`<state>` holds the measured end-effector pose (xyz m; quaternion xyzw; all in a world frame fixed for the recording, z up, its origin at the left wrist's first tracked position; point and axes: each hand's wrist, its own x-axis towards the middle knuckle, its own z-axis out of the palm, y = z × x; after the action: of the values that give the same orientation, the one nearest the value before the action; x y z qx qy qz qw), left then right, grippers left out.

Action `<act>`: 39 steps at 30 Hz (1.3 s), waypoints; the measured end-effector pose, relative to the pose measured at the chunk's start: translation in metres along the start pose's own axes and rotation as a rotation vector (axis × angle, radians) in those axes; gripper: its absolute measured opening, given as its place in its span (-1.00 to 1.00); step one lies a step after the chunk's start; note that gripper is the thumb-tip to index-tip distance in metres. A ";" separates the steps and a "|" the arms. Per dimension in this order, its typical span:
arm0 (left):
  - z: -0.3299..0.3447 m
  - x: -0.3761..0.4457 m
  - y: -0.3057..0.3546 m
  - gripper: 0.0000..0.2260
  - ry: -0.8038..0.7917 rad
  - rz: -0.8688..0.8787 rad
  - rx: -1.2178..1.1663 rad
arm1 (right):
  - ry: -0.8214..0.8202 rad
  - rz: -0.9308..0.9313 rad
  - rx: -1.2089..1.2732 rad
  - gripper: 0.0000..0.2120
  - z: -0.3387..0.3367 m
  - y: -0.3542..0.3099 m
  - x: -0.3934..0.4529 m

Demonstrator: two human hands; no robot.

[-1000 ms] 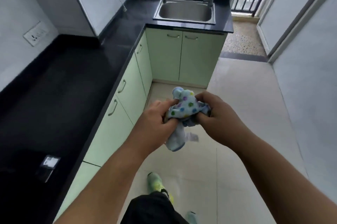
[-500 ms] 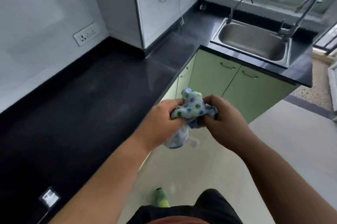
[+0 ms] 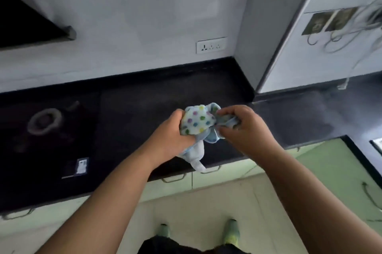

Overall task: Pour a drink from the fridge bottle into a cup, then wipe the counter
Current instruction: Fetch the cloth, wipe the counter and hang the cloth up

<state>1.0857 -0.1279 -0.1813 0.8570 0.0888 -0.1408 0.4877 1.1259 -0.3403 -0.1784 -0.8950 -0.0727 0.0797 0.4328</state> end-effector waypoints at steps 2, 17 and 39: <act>-0.002 0.004 0.000 -0.62 0.094 -0.098 -0.060 | -0.119 -0.064 0.005 -0.59 -0.005 -0.001 0.021; -0.038 0.009 -0.034 -0.82 0.446 -0.159 0.192 | -0.090 -0.026 -0.069 -0.85 -0.010 0.001 0.080; 0.008 0.028 -0.039 -0.37 -0.152 -0.101 -0.878 | -0.480 -0.036 0.752 -0.72 0.003 -0.055 0.058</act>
<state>1.0997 -0.1148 -0.2263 0.5505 0.1459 -0.1760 0.8029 1.1786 -0.2928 -0.1417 -0.6301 -0.1525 0.2987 0.7004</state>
